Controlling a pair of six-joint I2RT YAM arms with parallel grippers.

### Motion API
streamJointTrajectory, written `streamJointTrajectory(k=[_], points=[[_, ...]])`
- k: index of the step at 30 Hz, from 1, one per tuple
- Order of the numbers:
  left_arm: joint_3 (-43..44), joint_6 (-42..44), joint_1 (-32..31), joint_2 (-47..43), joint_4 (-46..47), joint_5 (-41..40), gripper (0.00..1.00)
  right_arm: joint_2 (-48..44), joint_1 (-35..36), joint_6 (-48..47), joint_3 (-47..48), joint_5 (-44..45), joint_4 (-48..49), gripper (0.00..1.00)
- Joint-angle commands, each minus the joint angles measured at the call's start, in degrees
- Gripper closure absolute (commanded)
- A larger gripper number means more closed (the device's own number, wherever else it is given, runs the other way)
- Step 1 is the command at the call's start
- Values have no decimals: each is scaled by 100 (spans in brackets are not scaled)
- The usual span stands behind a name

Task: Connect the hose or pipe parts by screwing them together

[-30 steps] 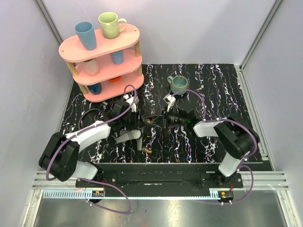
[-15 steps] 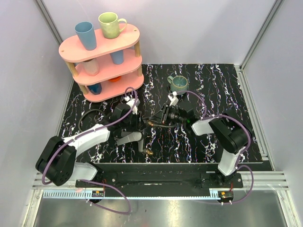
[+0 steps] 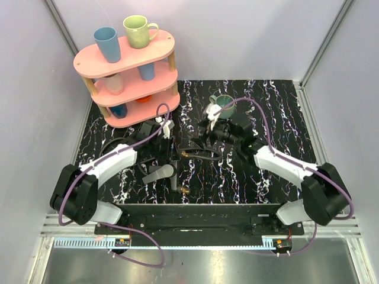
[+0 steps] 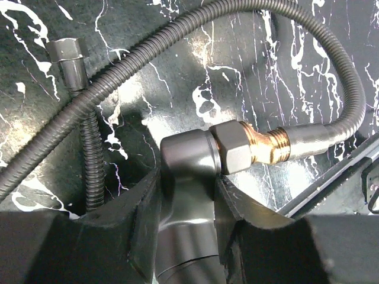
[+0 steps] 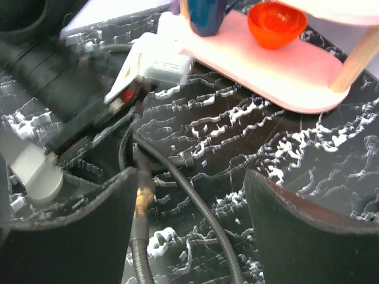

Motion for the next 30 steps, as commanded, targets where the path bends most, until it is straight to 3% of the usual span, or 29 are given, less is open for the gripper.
streamJointTrajectory(k=[1, 3, 8, 19, 30], points=[[793, 283, 179, 220, -528, 806, 100, -639, 401, -3139, -368, -222, -1266, 21], [1066, 398, 258, 457, -767, 903, 100, -877, 691, -4247, -694, -126, -1223, 20], [1558, 662, 303, 739, -1321, 1149, 100, -1116, 1078, -5127, -1171, 707, -1055, 20], [1656, 671, 303, 836, -1515, 1307, 100, -176, 1702, -6262, -1021, 1957, -643, 25], [1489, 601, 303, 783, -1435, 1510, 100, 677, 2106, -6790, -889, 2441, 227, 43]])
